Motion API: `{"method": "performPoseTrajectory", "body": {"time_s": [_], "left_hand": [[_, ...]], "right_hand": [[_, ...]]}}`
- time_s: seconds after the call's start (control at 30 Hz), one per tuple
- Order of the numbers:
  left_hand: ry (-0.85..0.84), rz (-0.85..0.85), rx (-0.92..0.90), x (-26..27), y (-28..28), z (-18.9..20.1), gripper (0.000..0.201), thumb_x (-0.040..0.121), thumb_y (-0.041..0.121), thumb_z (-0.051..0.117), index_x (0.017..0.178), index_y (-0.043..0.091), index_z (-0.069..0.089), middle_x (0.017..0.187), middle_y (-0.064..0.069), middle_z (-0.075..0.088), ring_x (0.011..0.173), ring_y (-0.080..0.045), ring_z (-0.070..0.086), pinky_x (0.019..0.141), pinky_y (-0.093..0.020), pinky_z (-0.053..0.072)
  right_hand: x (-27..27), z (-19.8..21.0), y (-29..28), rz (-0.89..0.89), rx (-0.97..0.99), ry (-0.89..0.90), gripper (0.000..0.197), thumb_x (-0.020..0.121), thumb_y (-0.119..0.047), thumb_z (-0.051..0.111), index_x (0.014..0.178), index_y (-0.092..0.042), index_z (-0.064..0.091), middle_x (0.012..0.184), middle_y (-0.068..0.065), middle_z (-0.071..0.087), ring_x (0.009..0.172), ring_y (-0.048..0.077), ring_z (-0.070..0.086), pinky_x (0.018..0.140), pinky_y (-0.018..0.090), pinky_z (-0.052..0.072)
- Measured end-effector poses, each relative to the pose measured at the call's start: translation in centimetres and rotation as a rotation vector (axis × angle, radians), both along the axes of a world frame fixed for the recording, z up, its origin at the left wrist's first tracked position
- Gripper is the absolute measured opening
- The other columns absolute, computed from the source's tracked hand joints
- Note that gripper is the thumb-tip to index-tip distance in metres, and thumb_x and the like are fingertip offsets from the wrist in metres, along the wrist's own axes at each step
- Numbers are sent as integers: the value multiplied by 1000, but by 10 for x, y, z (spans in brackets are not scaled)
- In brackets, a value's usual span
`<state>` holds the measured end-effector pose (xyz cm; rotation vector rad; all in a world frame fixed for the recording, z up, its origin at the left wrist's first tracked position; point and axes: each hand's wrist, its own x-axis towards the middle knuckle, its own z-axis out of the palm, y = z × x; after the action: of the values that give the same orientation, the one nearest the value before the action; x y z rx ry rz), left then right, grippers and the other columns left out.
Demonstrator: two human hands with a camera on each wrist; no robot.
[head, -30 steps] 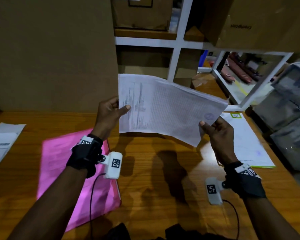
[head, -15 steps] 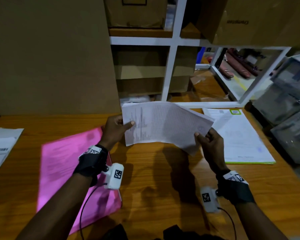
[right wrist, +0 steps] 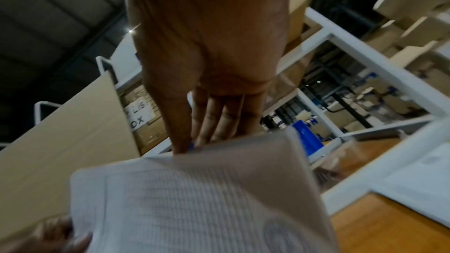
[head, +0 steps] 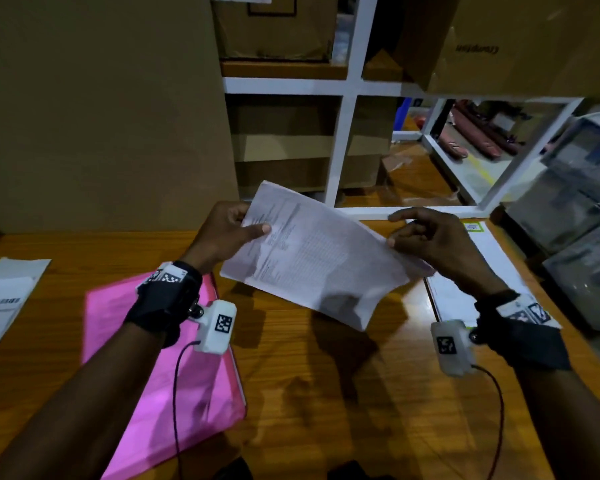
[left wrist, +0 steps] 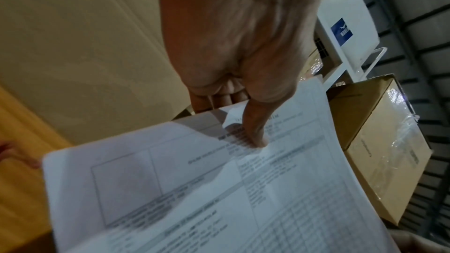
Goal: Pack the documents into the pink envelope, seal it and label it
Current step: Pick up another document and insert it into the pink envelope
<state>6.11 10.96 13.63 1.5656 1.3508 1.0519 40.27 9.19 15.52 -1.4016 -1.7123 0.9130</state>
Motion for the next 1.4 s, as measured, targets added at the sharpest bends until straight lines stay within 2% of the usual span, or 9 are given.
{"method": "performPoseTrajectory", "body": {"time_s": [0.2,0.37,0.5,0.6,0.7,0.97,1.13,1.27,1.4], "left_hand": [[87,-84,18,-2,7,21,20,85,9,70,105,9,71,95,2,73,76,-3,70,63,-13,52],[150,-108,27,-3,10,34,18,85,11,71,103,11,71,90,8,72,72,-1,70,62,-13,52],[231,-44,92,-7,13,34,15,81,13,75,95,15,72,90,6,72,79,-6,68,71,-24,53],[293,105,158,-12,6,21,38,76,9,78,112,17,67,117,0,66,106,-15,60,92,-34,49],[443,274,143,-24,-16,-8,60,77,16,79,132,10,55,136,-9,53,123,-22,50,102,-27,37],[843,341,-370,-30,-87,-102,67,74,62,68,113,11,49,111,-11,58,102,-33,60,78,-37,46],[974,357,-378,-36,-108,-119,57,81,54,53,109,5,52,107,-17,62,97,-35,60,74,-34,43],[899,390,-402,-50,-115,-110,38,79,34,58,98,2,60,101,-19,64,95,-37,60,67,-30,36],[809,437,-412,-65,-128,-97,21,67,26,62,71,6,69,72,-15,68,74,-33,66,63,-32,51]], "right_hand": [[-38,15,11,267,-91,-331,46,82,-53,62,120,-26,67,108,-8,71,98,7,65,82,31,55],[-57,8,18,321,38,-520,15,91,-34,65,103,-26,67,89,-14,64,79,4,59,66,24,42],[-60,3,22,292,24,-296,12,92,-18,65,97,-16,76,85,0,73,73,12,66,65,32,49],[-55,-7,21,252,-13,-147,14,90,-13,68,100,-15,78,89,4,77,79,23,72,67,38,55],[-42,-30,15,171,-87,19,15,88,-12,70,100,-15,77,91,1,78,84,21,74,75,39,59],[-21,-98,-4,-32,-273,232,11,88,-16,69,97,-16,75,94,5,76,91,38,69,75,48,56],[-31,-105,-25,35,-261,249,10,91,-8,65,96,-6,72,85,6,75,68,8,71,53,17,51],[-42,-116,-32,117,-378,329,15,91,-7,64,104,-5,72,92,4,78,80,19,74,57,19,54],[-57,-119,-37,185,-472,319,12,91,-8,64,98,-9,73,91,2,78,75,16,74,55,19,55]]}}
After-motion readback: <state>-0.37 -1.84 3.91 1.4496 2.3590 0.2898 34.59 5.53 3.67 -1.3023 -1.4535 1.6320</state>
